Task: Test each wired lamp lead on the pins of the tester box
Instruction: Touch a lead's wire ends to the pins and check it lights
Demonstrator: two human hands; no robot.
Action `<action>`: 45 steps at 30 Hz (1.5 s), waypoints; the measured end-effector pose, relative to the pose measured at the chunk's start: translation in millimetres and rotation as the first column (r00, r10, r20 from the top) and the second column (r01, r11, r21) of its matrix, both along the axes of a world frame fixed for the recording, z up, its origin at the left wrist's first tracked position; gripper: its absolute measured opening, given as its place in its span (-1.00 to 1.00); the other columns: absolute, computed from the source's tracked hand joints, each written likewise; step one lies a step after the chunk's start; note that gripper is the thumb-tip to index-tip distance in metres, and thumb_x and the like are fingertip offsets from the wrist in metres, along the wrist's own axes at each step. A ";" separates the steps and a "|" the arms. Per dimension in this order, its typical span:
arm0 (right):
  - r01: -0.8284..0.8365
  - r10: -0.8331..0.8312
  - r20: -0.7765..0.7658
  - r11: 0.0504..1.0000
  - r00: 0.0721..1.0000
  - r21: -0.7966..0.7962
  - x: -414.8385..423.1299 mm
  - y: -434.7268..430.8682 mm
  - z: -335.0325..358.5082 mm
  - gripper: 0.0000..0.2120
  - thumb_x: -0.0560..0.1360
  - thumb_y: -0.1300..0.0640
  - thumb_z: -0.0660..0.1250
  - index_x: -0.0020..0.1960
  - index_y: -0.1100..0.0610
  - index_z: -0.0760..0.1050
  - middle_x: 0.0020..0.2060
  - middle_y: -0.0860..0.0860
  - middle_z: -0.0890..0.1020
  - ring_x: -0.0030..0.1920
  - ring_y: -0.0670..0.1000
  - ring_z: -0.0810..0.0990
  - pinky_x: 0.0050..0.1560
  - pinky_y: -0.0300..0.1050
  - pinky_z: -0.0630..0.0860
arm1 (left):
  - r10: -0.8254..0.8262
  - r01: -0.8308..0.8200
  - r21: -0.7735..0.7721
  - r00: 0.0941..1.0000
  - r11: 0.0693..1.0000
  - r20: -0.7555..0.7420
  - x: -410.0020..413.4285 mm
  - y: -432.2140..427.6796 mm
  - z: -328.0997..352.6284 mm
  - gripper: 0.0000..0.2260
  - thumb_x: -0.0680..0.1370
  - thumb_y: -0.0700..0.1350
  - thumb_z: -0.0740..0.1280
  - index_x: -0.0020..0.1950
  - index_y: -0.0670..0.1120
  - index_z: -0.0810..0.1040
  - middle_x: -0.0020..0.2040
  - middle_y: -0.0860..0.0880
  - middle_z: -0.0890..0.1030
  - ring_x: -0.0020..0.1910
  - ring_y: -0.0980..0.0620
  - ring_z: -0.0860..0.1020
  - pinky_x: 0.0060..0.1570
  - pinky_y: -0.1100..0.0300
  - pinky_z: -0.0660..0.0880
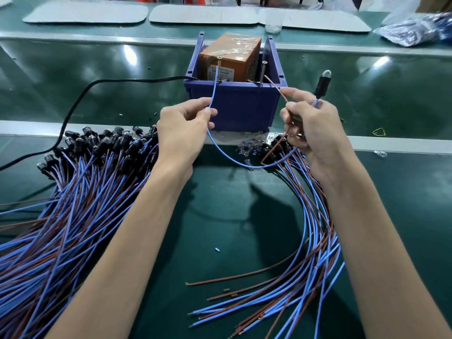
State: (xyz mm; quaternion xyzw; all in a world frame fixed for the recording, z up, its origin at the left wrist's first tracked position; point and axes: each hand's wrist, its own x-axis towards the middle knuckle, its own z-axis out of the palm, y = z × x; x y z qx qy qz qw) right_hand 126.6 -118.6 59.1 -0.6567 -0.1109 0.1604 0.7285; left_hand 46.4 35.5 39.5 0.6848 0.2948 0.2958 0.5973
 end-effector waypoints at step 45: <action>0.002 -0.004 0.019 0.994 1.000 0.111 3.4 -4.4 -3.0 -0.68 0.53 0.37 0.09 -0.06 0.17 0.60 -0.55 -0.09 0.27 -0.54 -0.14 0.12 -0.52 -0.25 -0.01 | -0.112 0.114 0.011 0.990 0.993 -0.079 -12.8 3.2 23.8 -0.84 0.46 -0.28 0.34 -0.09 -0.12 0.70 -0.31 0.06 0.69 -0.47 0.22 0.51 -0.37 0.46 0.40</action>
